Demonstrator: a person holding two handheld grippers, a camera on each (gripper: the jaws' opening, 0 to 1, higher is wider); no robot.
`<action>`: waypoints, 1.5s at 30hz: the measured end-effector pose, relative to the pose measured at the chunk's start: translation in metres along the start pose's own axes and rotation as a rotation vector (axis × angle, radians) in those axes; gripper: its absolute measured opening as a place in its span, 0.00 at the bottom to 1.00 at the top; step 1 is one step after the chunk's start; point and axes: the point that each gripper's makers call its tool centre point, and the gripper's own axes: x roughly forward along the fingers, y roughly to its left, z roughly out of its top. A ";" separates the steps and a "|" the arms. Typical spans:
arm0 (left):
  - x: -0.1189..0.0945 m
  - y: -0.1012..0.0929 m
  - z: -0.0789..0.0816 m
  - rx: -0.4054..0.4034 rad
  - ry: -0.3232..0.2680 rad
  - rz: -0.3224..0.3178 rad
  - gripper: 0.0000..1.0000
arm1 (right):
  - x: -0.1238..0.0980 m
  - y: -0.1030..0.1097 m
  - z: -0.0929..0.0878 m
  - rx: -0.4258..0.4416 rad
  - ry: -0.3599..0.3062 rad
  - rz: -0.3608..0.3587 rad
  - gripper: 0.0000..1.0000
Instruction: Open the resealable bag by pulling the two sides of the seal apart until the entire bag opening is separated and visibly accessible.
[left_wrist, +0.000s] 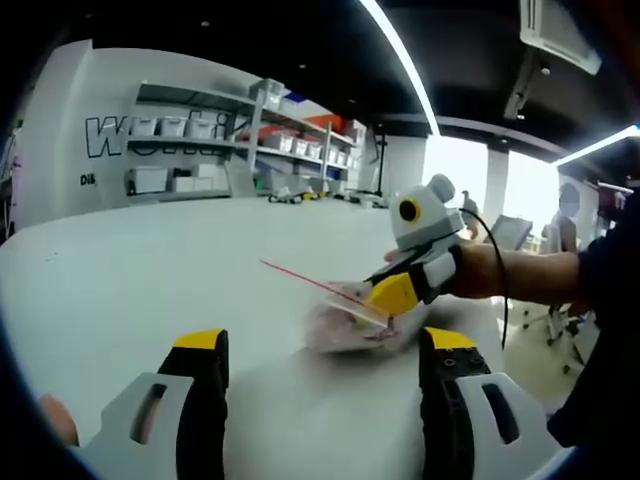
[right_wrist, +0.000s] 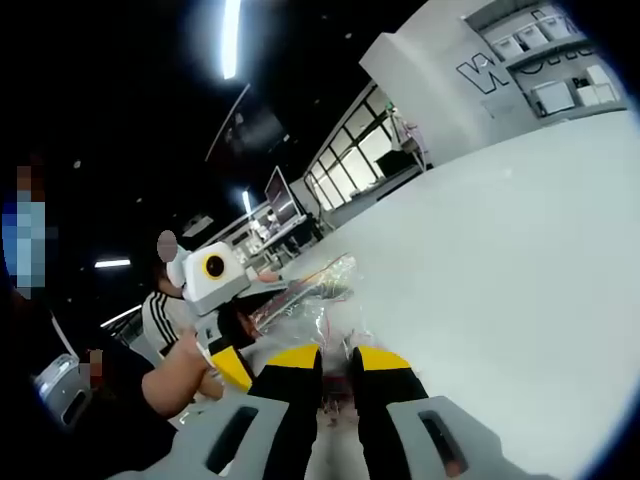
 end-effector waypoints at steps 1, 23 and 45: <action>0.001 0.000 0.000 0.001 0.000 -0.002 0.75 | 0.000 0.000 0.000 0.001 0.000 0.001 0.08; 0.020 -0.011 0.000 0.044 -0.007 -0.043 0.62 | -0.001 0.004 -0.002 0.001 -0.010 0.002 0.08; 0.025 -0.010 0.001 0.063 -0.022 -0.050 0.47 | -0.001 0.012 -0.006 -0.012 -0.022 0.008 0.09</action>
